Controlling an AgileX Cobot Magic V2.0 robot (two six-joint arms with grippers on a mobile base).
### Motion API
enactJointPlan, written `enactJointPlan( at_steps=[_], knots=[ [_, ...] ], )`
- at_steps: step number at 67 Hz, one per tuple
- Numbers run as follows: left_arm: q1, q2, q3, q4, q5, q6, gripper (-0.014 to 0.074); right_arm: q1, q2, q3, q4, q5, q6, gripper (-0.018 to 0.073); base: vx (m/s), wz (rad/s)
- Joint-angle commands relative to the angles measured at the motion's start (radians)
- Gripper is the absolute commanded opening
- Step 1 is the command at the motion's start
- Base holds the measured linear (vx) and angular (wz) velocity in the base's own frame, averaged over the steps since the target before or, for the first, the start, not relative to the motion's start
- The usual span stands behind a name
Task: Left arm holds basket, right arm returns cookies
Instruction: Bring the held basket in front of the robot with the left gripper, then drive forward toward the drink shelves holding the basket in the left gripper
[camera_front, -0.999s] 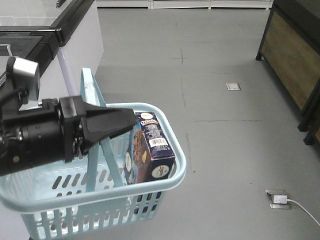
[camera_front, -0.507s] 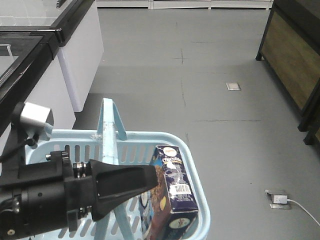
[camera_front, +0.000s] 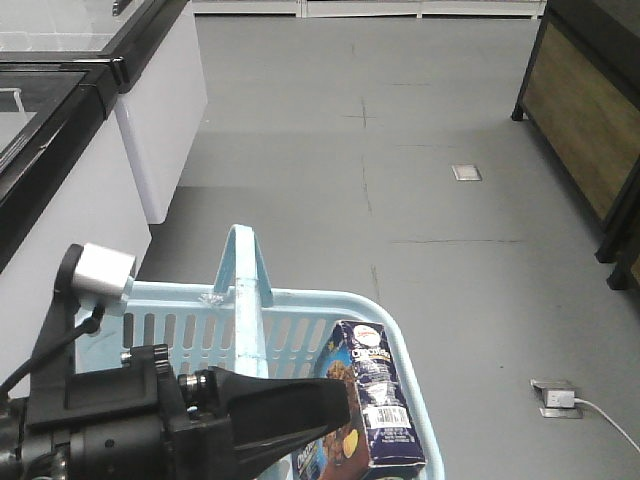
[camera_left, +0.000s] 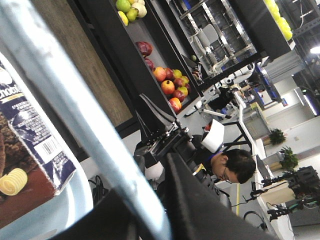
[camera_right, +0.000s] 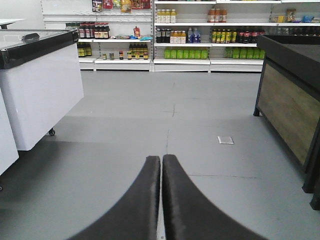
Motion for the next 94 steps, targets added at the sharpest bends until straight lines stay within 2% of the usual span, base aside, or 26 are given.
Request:
enactJointPlan(
  at_steps=[1,94],
  knots=[
    [-0.005,-0.020,-0.036,-0.064,0.021,0.014,-0.0006,-0.007,-0.008,0.003,0.000,-0.071,-0.008,-0.0008,0.00,0.00],
    [-0.005,-0.019,-0.036,-0.064,0.023,0.014,-0.0006,-0.007,-0.008,0.003,0.000,-0.071,-0.008,-0.0008,0.01,0.00]
  ],
)
